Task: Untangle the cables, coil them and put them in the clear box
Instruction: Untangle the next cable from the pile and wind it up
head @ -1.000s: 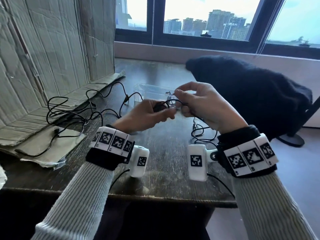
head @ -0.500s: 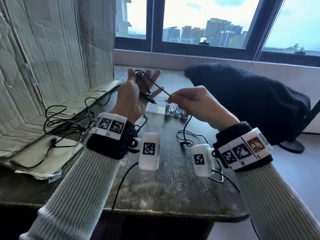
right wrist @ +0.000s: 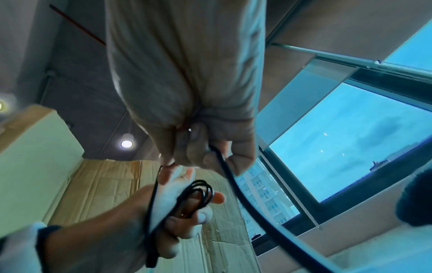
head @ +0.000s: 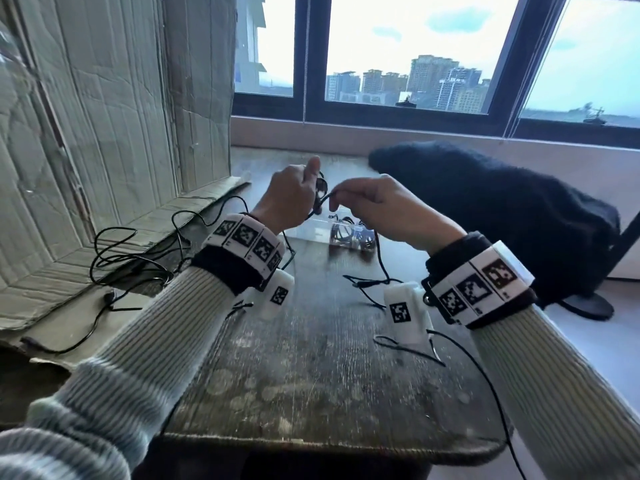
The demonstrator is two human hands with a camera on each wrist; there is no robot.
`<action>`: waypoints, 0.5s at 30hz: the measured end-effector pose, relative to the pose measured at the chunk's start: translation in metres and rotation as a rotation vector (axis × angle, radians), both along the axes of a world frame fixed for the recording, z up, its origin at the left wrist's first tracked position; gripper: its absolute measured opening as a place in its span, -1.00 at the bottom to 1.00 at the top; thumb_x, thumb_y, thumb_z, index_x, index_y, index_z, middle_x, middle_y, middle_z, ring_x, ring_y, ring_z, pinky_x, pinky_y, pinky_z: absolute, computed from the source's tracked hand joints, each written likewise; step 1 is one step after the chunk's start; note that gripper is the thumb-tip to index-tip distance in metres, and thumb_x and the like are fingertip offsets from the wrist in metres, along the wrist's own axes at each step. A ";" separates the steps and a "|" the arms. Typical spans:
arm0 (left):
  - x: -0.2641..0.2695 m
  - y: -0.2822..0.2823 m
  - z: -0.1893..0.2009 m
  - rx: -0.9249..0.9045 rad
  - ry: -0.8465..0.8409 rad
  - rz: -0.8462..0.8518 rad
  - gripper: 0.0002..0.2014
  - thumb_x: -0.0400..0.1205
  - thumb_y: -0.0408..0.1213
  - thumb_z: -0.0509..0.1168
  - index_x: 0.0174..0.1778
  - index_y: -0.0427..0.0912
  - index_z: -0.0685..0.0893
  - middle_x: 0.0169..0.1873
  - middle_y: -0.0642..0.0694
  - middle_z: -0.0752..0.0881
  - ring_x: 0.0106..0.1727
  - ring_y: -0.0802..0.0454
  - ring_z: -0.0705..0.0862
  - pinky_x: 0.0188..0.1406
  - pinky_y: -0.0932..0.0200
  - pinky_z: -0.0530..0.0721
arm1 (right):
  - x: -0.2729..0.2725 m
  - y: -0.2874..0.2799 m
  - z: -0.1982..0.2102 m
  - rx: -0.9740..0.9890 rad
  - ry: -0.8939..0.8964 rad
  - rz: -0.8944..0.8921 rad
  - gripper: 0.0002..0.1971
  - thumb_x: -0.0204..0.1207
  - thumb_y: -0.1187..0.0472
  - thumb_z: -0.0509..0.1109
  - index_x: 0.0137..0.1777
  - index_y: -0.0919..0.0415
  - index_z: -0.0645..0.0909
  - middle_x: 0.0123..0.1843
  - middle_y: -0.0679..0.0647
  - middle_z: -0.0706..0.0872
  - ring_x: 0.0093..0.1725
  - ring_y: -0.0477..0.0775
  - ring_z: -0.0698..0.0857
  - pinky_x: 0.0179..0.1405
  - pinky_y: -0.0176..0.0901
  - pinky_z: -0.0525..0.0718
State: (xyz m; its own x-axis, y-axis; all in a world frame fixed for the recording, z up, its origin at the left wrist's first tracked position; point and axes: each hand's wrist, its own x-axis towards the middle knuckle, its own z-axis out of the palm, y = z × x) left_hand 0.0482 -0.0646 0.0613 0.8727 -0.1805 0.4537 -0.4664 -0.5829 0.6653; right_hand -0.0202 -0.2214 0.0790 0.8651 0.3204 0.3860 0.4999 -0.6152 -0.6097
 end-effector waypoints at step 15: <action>0.005 0.008 0.004 -0.708 0.308 -0.483 -0.65 0.77 -0.13 0.07 -0.27 -0.19 0.53 -0.48 0.00 0.59 -0.48 0.11 0.55 -0.48 0.28 0.59 | 0.038 -0.013 -0.007 0.293 0.074 -0.151 -0.78 0.66 0.14 0.24 -0.23 0.10 0.56 -0.44 0.00 0.43 -0.55 -0.07 0.31 -0.63 -0.29 0.29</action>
State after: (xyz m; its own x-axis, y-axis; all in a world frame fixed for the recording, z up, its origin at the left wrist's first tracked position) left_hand 0.0532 -0.0566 0.0653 0.8754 -0.3261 0.3568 -0.2958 0.2224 0.9290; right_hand 0.0174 -0.2343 0.0720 0.9235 0.0714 0.3768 0.3641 -0.4718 -0.8030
